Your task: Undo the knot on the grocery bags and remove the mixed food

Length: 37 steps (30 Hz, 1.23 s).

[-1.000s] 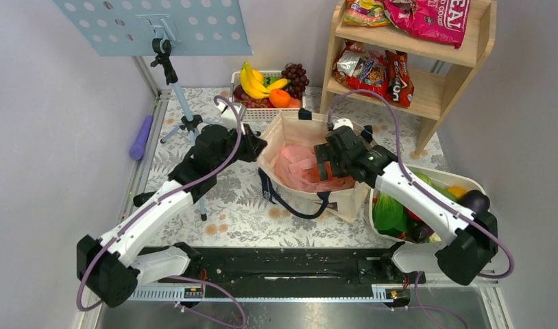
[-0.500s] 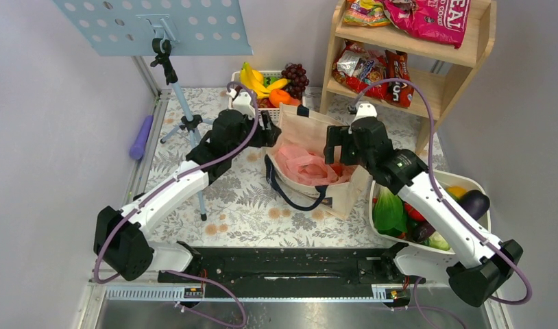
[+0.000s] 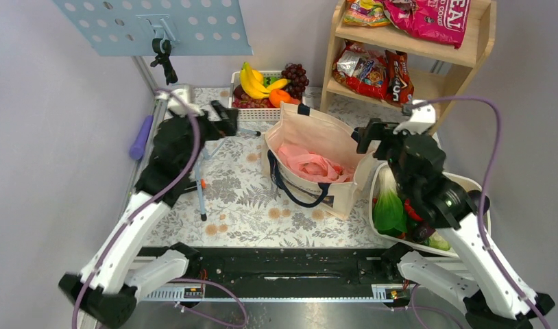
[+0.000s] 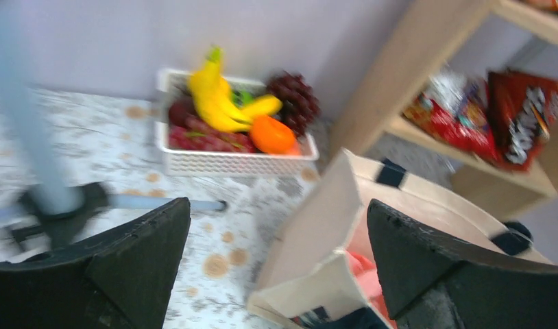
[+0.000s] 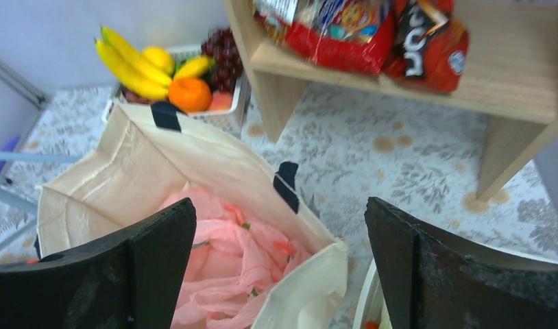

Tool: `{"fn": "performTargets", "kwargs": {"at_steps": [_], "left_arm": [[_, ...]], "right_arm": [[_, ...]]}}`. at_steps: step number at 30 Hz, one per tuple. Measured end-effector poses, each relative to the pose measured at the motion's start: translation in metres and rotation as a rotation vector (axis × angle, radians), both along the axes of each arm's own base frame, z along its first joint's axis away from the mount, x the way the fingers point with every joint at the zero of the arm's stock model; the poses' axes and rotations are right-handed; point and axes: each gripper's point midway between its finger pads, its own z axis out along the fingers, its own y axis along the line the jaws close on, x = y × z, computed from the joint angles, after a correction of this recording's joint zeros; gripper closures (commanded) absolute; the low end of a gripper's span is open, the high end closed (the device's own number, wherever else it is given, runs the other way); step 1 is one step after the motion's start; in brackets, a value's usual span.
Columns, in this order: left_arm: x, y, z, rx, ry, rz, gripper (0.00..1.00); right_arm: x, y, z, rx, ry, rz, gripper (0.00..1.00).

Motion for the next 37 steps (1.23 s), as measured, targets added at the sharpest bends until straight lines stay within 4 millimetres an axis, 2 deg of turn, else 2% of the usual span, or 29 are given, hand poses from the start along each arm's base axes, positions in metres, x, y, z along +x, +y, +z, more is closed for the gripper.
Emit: {"fn": "performTargets", "kwargs": {"at_steps": [3, 5, 8, 12, 17, 19, 24, 37], "left_arm": [[-0.018, 0.051, 0.021, -0.007, -0.066, 0.13, 0.01], [-0.032, 0.08, 0.028, 0.013, -0.106, 0.212, 0.01], [-0.056, 0.099, 0.024, 0.079, -0.144, 0.251, 0.01], [-0.077, 0.118, -0.001, 0.158, -0.145, 0.295, 0.01], [-0.091, 0.129, -0.055, 0.208, -0.077, 0.321, 0.01], [-0.095, 0.131, -0.066, 0.217, -0.06, 0.32, 0.01], [-0.098, 0.135, -0.064, 0.206, -0.07, 0.34, 0.01], [-0.099, 0.148, -0.066, 0.191, -0.053, 0.419, 0.01]], "right_arm": [[-0.011, -0.017, 0.017, -0.003, -0.117, -0.024, 0.01], [-0.018, -0.027, 0.017, -0.019, -0.182, -0.029, 0.01], [-0.029, -0.038, 0.009, -0.055, -0.25, -0.026, 0.01], [-0.033, -0.043, -0.011, -0.109, -0.269, -0.022, 0.0], [-0.041, -0.05, -0.047, -0.119, -0.267, -0.026, 0.0], [-0.046, -0.055, -0.06, -0.106, -0.275, -0.04, 0.0], [-0.053, -0.065, -0.074, -0.084, -0.295, -0.072, 0.0], [-0.055, -0.067, -0.068, -0.066, -0.321, -0.083, 0.01]]}}
